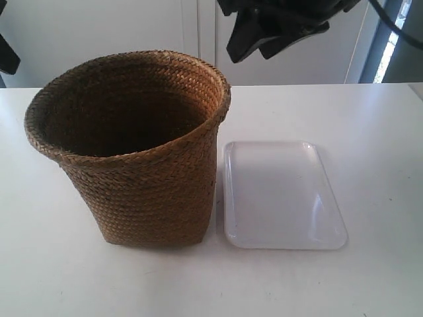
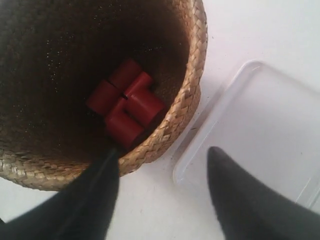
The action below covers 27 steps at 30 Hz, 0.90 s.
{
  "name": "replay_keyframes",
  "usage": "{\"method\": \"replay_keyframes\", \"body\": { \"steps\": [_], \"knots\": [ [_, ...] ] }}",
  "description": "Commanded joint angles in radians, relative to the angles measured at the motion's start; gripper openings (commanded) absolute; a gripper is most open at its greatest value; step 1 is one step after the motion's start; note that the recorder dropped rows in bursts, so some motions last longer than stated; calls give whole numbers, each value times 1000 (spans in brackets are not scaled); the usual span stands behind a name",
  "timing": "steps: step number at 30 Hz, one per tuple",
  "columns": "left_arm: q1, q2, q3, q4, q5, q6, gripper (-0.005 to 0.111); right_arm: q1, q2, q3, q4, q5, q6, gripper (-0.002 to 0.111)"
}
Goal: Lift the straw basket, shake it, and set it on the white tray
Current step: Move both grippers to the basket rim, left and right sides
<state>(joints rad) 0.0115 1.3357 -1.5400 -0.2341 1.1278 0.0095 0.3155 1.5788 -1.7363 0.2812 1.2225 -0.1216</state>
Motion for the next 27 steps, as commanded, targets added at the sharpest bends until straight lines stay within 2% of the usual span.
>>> {"method": "replay_keyframes", "body": {
  "steps": [1, 6, 13, 27],
  "knots": [
    [-3, 43, -7, -12, 40, -9, 75, 2, 17, -6, 2, -1, 4, 75],
    [-3, 155, -7, -12, 0, -9, 75, 2, 90, -6, -5, -1, 103, 75],
    [-3, 258, -7, -56, -33, -9, 75, 2, 174, -6, -32, -1, 129, 75],
    [-3, 292, -7, -72, -38, -9, 75, 2, 114, -6, -55, -1, 153, 74]
  ]
}}
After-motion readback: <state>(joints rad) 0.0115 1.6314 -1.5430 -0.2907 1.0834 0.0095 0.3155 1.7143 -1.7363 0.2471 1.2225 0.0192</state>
